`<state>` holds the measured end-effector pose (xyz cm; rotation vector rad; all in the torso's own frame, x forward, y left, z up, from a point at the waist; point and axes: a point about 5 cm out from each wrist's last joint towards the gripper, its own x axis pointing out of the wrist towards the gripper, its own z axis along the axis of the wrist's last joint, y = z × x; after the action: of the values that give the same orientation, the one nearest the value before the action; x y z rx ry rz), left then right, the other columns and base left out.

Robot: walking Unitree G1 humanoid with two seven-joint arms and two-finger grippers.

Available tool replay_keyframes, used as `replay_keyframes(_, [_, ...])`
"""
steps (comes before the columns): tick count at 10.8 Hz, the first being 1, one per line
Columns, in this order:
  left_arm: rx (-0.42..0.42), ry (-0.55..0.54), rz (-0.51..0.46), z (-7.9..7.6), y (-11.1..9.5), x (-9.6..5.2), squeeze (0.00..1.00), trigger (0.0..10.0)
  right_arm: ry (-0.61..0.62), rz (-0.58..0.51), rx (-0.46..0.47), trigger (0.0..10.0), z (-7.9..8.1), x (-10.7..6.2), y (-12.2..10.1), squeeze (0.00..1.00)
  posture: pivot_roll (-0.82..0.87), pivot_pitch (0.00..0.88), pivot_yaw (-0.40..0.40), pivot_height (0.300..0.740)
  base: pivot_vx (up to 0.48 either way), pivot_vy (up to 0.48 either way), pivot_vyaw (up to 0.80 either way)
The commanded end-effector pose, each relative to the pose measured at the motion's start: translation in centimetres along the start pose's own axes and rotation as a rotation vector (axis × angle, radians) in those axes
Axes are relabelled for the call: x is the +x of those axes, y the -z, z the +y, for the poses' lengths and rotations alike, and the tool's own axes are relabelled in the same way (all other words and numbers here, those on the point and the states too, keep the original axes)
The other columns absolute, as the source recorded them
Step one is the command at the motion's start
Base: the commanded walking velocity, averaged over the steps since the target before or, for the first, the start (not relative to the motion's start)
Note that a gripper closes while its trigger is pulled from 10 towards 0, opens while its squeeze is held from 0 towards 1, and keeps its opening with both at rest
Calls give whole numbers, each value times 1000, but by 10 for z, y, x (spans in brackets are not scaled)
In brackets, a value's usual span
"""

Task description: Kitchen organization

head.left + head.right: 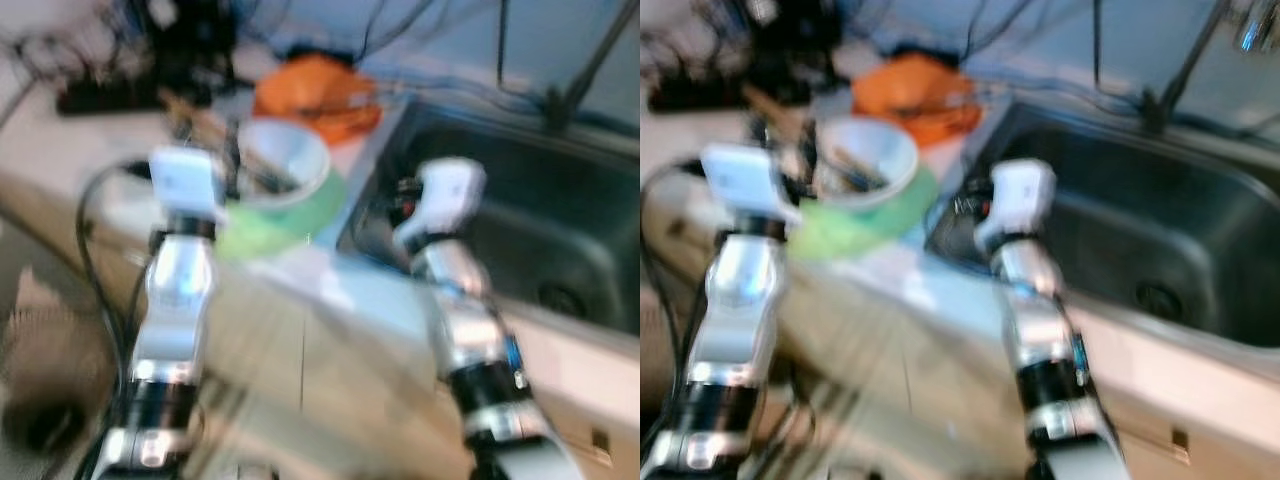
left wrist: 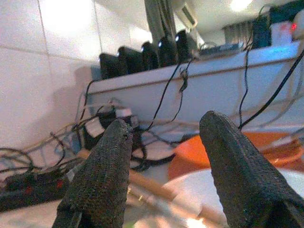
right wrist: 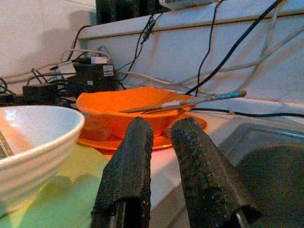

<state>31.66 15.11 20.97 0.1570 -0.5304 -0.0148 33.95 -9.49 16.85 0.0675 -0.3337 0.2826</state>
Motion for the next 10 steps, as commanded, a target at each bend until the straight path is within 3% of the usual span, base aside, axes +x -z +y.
replay_keyframes(1, [-16,35,-16,-10,-4,2,0,10000,35,7,-16,10000,-13,-4,1,0,101,99,-32,740,360,0,0])
replay_keyframes(3, [-19,37,-24,-11,-6,2,0,10000,38,6,-16,10000,-14,-4,1,0,102,100,-32,740,354,0,0])
replay_keyframes(10, [-26,39,-51,-10,-12,4,0,10000,40,9,-5,10000,-14,-3,2,0,105,100,-34,740,0,0,0])
